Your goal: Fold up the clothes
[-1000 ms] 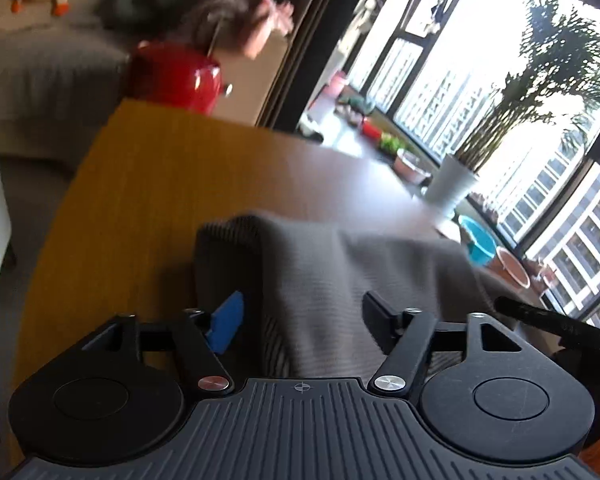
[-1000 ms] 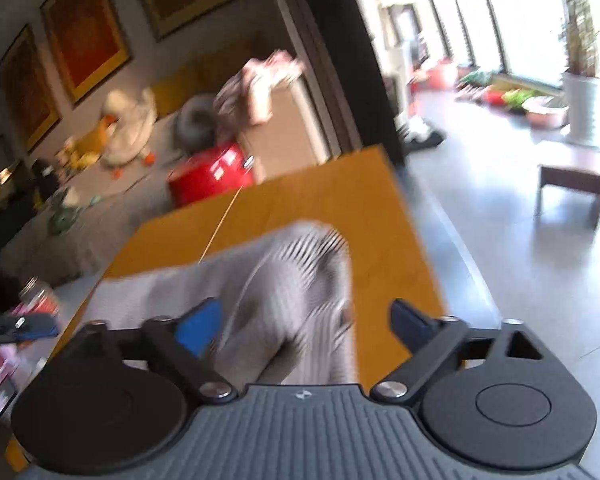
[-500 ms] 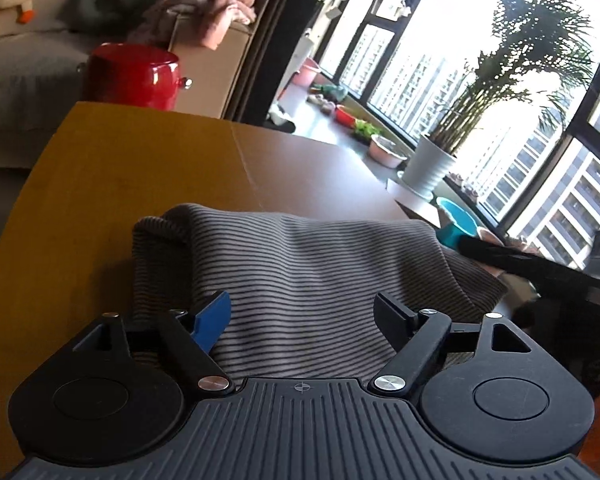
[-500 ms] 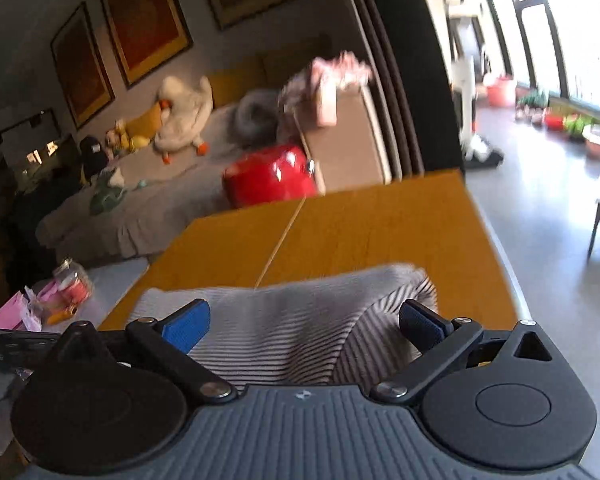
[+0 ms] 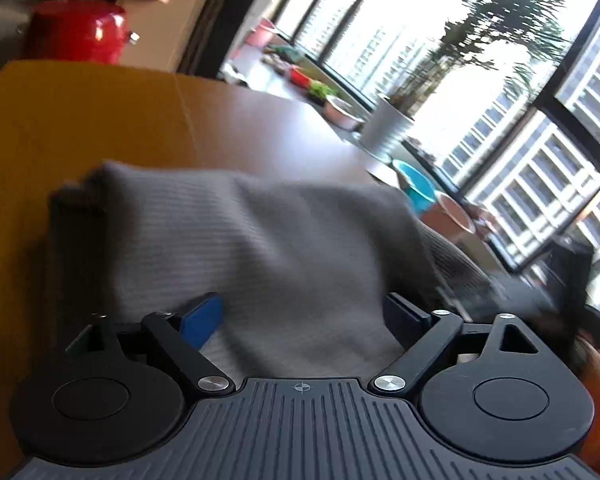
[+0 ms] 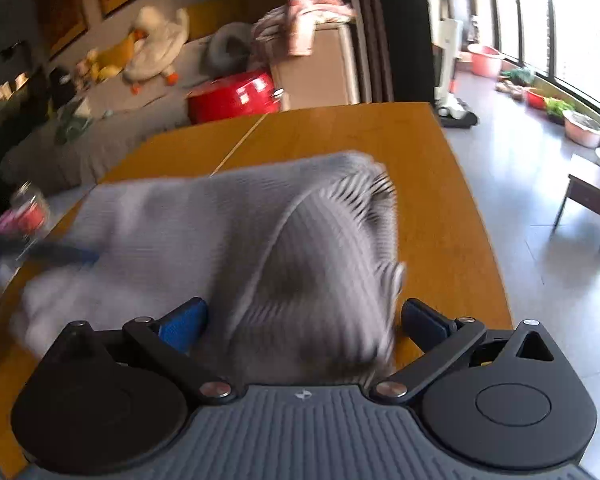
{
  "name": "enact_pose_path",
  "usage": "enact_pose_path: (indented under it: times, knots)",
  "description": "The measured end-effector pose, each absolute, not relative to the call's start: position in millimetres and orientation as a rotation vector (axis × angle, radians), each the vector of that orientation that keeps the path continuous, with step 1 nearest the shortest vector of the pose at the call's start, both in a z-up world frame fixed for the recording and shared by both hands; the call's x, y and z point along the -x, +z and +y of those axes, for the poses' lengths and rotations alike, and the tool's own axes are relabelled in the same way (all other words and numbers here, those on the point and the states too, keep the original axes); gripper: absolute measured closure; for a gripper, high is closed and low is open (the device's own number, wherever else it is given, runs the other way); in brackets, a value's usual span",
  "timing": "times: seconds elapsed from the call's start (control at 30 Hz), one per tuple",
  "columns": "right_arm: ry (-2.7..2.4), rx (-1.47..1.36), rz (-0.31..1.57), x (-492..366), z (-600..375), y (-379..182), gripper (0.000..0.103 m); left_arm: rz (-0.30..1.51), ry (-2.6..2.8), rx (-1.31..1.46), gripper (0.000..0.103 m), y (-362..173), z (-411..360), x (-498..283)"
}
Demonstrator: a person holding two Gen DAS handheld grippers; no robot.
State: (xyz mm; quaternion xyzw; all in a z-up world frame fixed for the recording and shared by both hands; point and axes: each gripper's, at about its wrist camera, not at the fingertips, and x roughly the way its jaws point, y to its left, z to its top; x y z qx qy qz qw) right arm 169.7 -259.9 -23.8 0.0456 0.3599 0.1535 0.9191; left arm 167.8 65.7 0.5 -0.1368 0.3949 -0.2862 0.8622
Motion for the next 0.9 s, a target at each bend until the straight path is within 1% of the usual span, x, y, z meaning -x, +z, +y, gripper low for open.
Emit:
enact_pose_path:
  times: [0.1,0.17,0.23,0.3,0.37,0.43,0.47,0.5,0.53,0.6,0.67,0.9]
  knots:
    - [0.36,-0.12,0.737,-160,-256,-14,0.0,0.785,-0.541,0.311,0.017,0,74,-186]
    - [0.316,-0.107,0.677,-160,-259,1,0.0,0.765,-0.49,0.318,0.016,-1,76,-193]
    - [0.256,-0.109,0.601,-164,-268,20,0.0,0.766,-0.473,0.335,0.014,2,76,-192]
    - [0.234,-0.136,0.556,-175,-275,36,0.0,0.77,-0.484,0.331,0.008,6,76,-186]
    - [0.278,-0.134,0.544,-192,-274,46,0.001,0.78,-0.488,0.309,0.008,8,76,-178]
    - [0.301,-0.093,0.578,-211,-261,36,0.023,0.793,-0.496,0.303,0.008,10,75,-169]
    - [0.309,-0.071,0.599,-220,-255,30,0.052,0.801,-0.503,0.307,0.008,11,74,-165]
    - [0.317,-0.049,0.619,-229,-248,24,0.065,0.808,-0.509,0.313,0.009,11,74,-163]
    - [0.326,-0.027,0.64,-239,-241,18,0.065,0.813,-0.51,0.317,0.011,12,74,-159]
    - [0.342,0.017,0.68,-258,-228,5,0.065,0.822,-0.507,0.317,0.021,14,74,-153]
    - [0.352,0.053,0.711,-272,-217,-7,0.065,0.826,-0.517,0.316,0.025,15,72,-150]
    - [0.336,0.037,0.678,-243,-230,-14,0.065,0.828,-0.549,0.291,0.031,4,69,-165]
